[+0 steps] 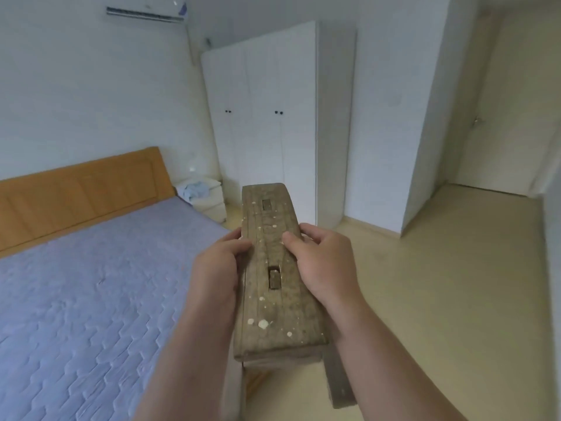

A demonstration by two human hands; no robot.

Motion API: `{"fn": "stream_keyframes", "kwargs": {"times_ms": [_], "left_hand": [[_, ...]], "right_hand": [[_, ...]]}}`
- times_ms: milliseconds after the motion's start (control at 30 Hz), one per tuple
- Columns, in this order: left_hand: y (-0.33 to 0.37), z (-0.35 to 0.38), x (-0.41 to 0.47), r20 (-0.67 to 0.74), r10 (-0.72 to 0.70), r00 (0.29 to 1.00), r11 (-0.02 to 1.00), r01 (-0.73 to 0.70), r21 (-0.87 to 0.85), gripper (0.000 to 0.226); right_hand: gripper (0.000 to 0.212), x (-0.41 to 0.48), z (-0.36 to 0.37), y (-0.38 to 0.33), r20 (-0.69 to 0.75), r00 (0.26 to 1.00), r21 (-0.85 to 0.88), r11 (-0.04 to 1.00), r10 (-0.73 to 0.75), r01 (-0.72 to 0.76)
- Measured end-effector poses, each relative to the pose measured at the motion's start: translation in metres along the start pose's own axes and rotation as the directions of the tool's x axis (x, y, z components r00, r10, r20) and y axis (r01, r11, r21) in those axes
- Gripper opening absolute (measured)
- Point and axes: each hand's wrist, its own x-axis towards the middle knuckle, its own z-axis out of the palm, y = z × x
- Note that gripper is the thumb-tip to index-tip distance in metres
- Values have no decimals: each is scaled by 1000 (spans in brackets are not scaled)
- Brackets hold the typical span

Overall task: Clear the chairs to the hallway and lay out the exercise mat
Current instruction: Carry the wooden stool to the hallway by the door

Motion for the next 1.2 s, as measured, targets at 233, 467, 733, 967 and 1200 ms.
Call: {"fn": "stream_keyframes", "kwargs": {"times_ms": [233, 467, 733, 967, 1200], "left_hand": [[-16, 101, 31, 175, -77, 982, 997, 74, 22, 34], [-42, 217, 61, 277, -103, 955, 994, 93, 49, 37], [-76, 337, 97, 356, -150, 923, 989, 147, 36, 37], [-107, 430, 149, 459, -224, 860, 974, 213, 77, 39], [-137, 518, 228, 581, -250, 775, 966, 242, 93, 37]], "right_hand": [[11, 33, -88, 11, -226, 973, -88, 994, 37, -58], [40, 72, -187, 32, -346, 938, -85, 994, 34, -67], [26, 126, -291, 62, -480, 872, -101, 982, 95, -162], [17, 183, -360, 102, -556, 821, -104, 968, 133, -227], [30, 263, -420, 149, -611, 782, -109, 966, 122, -236]]}}
